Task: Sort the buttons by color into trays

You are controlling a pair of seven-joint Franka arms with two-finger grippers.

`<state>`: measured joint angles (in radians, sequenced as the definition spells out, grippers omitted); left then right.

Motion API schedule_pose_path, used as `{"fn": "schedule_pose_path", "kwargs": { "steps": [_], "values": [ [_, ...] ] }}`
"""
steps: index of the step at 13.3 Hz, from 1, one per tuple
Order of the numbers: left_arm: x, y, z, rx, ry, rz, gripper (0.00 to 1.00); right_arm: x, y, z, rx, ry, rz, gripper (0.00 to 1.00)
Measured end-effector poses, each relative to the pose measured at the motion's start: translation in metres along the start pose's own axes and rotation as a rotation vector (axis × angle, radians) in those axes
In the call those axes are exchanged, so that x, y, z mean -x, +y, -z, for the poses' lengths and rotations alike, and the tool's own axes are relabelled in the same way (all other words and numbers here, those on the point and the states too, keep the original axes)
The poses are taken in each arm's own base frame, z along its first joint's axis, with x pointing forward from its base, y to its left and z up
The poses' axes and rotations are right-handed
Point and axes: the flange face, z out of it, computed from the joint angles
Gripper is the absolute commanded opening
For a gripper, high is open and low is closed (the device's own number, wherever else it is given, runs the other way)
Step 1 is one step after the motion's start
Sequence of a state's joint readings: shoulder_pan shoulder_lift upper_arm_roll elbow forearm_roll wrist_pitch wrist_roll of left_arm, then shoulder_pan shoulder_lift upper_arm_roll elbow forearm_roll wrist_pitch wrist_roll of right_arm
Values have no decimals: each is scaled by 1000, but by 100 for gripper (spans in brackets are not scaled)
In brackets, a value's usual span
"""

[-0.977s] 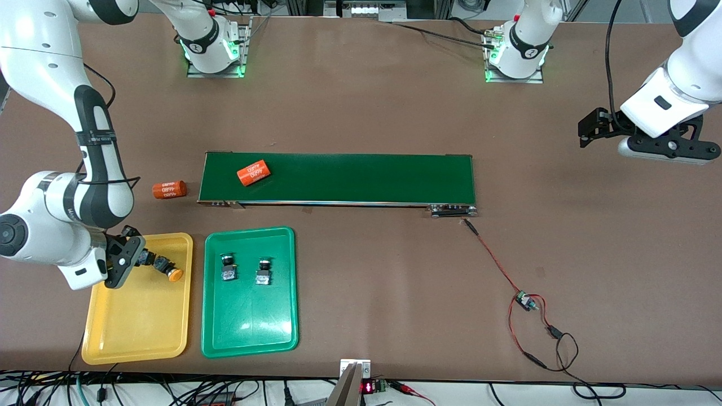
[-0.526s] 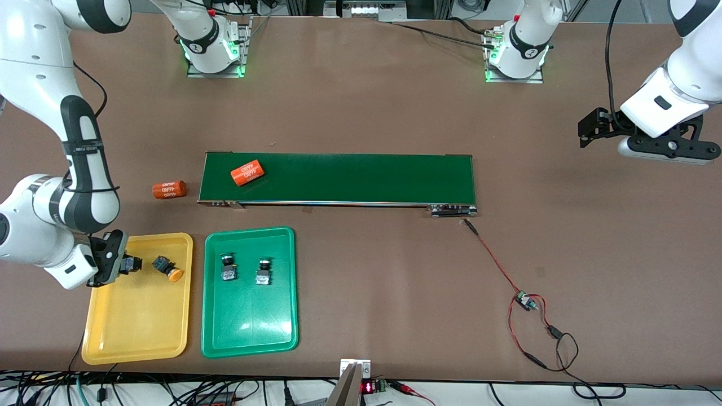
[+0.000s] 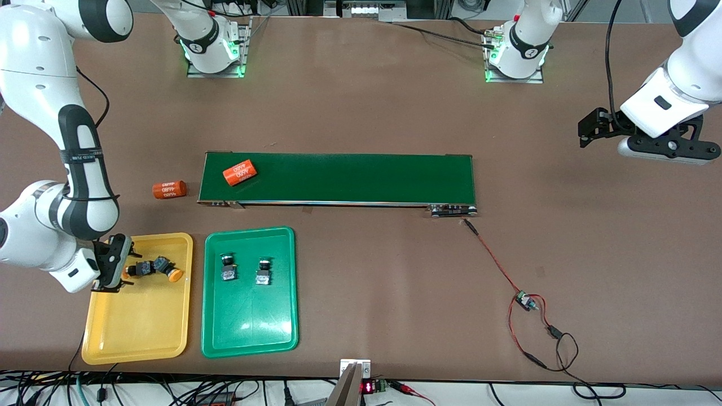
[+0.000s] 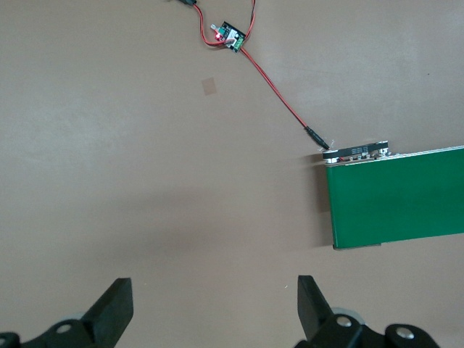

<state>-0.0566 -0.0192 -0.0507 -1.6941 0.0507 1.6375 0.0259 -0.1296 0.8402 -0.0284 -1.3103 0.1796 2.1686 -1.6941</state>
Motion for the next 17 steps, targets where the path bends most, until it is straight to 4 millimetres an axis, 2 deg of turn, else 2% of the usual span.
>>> {"fn": "schedule_pose_path", "kwargs": {
  "steps": [2, 3, 5, 7, 9, 10, 13, 15, 17],
  "values": [
    [0, 0, 0, 0, 0, 0, 100, -9, -3, 33, -37, 9, -138, 100],
    [0, 0, 0, 0, 1, 0, 100, -15, -6, 61, -47, 10, -219, 100],
    [0, 0, 1, 0, 2, 0, 100, -39, -18, 131, -41, -17, -398, 100],
    [0, 0, 1, 0, 2, 0, 100, -81, -43, 204, -19, -64, -590, 100],
    [0, 0, 1, 0, 2, 0, 100, -130, -77, 251, -36, -93, -780, 100],
    [0, 0, 1, 0, 2, 0, 100, -154, -93, 265, -50, -110, -867, 100],
    [0, 0, 1, 0, 2, 0, 100, -209, -129, 280, -85, -174, -1108, 100],
    [0, 0, 1, 0, 2, 0, 100, -229, -149, 293, -94, -215, -1249, 100],
    [0, 0, 1, 0, 2, 0, 100, -235, -165, 314, -84, -232, -1366, 100]
  ]
}}
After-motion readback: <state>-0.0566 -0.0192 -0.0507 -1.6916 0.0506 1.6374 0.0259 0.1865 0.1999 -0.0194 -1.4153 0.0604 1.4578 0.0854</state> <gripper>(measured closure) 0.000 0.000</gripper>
